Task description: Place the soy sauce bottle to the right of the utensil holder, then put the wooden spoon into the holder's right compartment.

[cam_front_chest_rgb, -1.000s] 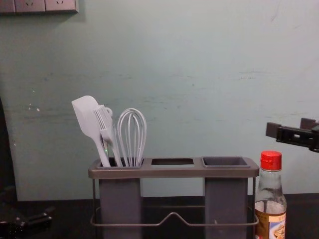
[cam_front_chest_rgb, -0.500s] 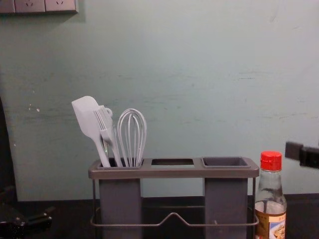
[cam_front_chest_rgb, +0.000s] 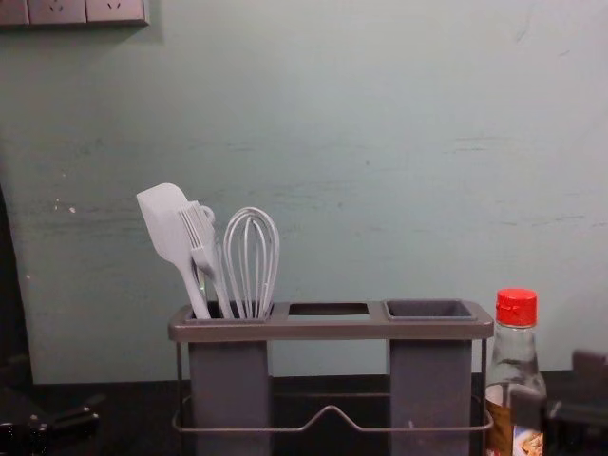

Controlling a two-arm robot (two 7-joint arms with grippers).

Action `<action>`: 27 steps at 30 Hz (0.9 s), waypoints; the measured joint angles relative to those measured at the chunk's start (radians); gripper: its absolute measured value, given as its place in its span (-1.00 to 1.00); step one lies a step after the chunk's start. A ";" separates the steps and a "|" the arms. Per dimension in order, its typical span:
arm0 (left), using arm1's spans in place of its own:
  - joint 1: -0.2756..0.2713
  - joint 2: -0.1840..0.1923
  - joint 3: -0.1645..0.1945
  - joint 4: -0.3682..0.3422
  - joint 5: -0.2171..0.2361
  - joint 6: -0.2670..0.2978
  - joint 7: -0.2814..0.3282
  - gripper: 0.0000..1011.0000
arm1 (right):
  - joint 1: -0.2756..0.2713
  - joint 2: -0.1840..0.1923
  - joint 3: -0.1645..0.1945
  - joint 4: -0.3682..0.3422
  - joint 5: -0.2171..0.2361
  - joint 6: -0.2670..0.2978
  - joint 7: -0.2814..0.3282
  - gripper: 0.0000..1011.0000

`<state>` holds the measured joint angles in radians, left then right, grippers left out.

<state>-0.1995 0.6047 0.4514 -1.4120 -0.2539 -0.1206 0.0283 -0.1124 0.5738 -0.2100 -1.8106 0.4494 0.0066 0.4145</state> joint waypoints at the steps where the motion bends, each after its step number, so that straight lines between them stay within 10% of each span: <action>1: 0.000 0.000 0.000 0.000 0.000 0.000 0.000 0.99 | 0.000 -0.004 -0.010 0.006 -0.002 0.001 0.003 0.98; 15: 0.000 0.000 0.000 0.000 0.000 0.000 0.000 0.99 | 0.038 -0.045 -0.119 0.095 -0.038 0.008 0.035 0.98; 27: 0.000 0.000 0.000 0.000 0.000 0.000 0.000 0.99 | 0.041 -0.047 -0.126 0.101 -0.041 0.008 0.037 0.98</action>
<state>-0.1995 0.6047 0.4513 -1.4120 -0.2539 -0.1206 0.0283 -0.0710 0.5269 -0.3356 -1.7095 0.4086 0.0143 0.4515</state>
